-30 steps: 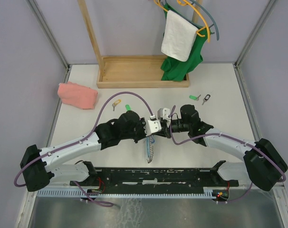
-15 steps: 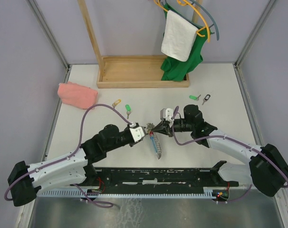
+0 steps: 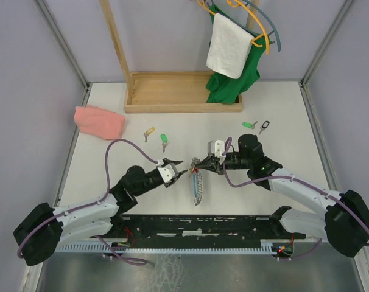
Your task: Put the keys on the keyring
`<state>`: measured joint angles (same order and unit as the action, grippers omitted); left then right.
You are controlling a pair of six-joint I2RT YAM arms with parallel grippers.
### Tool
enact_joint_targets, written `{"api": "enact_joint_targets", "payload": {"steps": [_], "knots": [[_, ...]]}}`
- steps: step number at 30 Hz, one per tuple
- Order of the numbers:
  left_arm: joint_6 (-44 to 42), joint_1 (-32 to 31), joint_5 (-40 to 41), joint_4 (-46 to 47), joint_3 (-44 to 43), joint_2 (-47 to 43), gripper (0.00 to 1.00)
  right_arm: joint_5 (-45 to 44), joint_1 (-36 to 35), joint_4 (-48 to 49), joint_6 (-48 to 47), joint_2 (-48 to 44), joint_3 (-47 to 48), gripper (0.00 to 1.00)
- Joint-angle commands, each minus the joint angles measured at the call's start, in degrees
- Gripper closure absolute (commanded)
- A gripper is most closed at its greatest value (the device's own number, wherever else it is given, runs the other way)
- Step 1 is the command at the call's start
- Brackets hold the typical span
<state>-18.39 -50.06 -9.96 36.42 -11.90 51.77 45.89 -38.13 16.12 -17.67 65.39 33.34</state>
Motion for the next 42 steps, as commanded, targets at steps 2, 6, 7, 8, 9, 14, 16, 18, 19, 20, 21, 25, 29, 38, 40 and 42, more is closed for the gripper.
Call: {"api": "enact_joint_targets", "payload": {"steps": [2,6,7,8,9,14,16,18,19,20,21,25,29,38,40,42], "knots": [[2.9,2.07,-8.56,13.01,-0.41,2.19,0.54,0.36,0.19,2.39,-1.37,-1.91,1.13,0.99],[4.57,2.83,-12.44,15.23,-0.78,4.33,0.58,0.43,0.17,3.0,-1.16,-1.0,1.0,0.99],[4.92,3.0,-13.32,15.76,-0.94,5.14,0.59,0.43,0.22,3.43,-0.95,-0.82,0.89,0.99],[5.26,3.09,-14.23,15.87,-1.24,5.94,0.6,0.43,0.2,3.8,-0.82,-0.72,0.81,0.99],[5.63,3.17,-15.07,15.87,-1.54,6.56,0.62,0.43,0.19,3.91,-0.67,-0.62,0.8,0.99],[7.07,3.52,-17.24,16.11,-2.96,9.41,0.66,0.47,0.18,4.08,-0.52,-0.44,0.77,0.99],[7.82,3.67,-17.22,16.6,-3.35,10.46,0.66,0.59,0.18,4.25,-0.41,-0.39,0.64,0.99],[8.46,3.78,-17.08,17.19,-3.68,11.42,0.67,0.68,0.25,4.36,-0.34,-0.32,0.61,0.99],[8.77,3.87,-16.76,17.41,-3.8,11.75,0.66,0.77,0.19,4.36,-0.3,-0.3,0.51,0.99],[8.98,3.96,-16.19,17.59,-3.9,12.02,0.66,0.78,0.19,4.36,-0.33,-0.3,0.46,0.99],[9.17,4.1,-15.82,17.72,-4.06,12.24,0.66,0.86,0.23,4.38,-0.34,-0.29,0.38,0.99],[9.89,4.49,-16.38,17.89,-4.59,13.06,0.66,1.08,0.18,4.43,-0.21,-0.05,0.23,0.99],[10.42,4.51,-17.08,17.89,-5.12,14.51,0.68,1.31,0.22,5.54,0.58,0.28,0.18,0.99],[10.66,4.56,-19.98,17.8,-6.03,16.96,0.76,1.79,0.2,7.49,2.08,1.35,0.45,0.99],[10.66,4.55,-20.96,17.97,-6.43,17.62,0.8,1.84,0.22,7.7,2.41,1.54,0.45,0.99],[10.78,4.54,-21.76,17.89,-6.83,18.13,0.84,1.47,0.2,7.43,2.48,1.42,0.35,0.99]]}}
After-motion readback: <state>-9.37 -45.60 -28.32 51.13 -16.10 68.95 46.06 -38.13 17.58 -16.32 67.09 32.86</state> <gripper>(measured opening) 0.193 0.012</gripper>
